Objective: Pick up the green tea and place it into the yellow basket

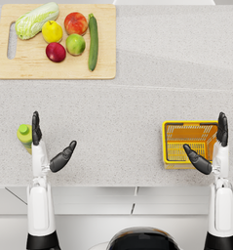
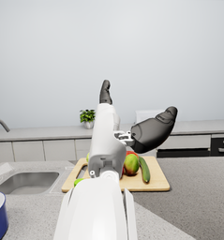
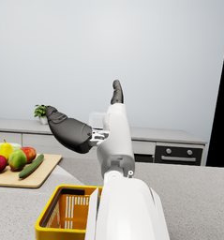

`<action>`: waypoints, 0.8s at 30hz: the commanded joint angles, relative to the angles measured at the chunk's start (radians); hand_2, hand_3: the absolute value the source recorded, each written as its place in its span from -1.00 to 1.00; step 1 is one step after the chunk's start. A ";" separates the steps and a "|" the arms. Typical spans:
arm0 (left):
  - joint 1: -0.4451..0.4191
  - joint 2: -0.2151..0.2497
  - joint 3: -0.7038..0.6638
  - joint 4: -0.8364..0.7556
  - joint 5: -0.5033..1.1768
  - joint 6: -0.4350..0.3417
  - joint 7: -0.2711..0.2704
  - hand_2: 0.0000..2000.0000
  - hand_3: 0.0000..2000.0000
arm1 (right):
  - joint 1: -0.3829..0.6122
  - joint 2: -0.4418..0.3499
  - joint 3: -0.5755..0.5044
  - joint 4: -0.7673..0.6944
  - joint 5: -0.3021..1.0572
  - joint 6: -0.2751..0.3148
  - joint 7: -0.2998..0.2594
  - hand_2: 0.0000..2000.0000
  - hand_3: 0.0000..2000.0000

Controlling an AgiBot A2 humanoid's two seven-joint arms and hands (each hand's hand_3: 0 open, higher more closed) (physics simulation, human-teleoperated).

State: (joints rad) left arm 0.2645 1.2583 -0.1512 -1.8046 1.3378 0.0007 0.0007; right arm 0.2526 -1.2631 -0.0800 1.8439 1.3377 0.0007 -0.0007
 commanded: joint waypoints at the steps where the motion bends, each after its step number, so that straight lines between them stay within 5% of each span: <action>1: 0.004 -0.002 -0.163 0.084 0.012 0.000 0.000 -1.00 -1.00 | -0.030 -0.003 -0.040 -0.030 0.012 0.000 0.000 -1.00 -1.00; 10: -0.038 0.025 -0.152 0.412 0.040 -0.001 -0.001 -1.00 -1.00 | 0.005 -0.018 0.042 -0.003 0.040 -0.001 0.001 -1.00 -1.00; 24: 0.279 0.002 -0.082 1.120 0.041 -0.001 -0.001 -1.00 -1.00 | 0.012 -0.045 0.121 -0.030 0.042 -0.001 0.001 -1.00 -1.00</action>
State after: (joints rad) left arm 0.4684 1.2715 -0.2363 -0.7925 1.3788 0.0000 0.0000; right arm 0.2525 -1.3076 0.0306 1.8217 1.3793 0.0000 0.0000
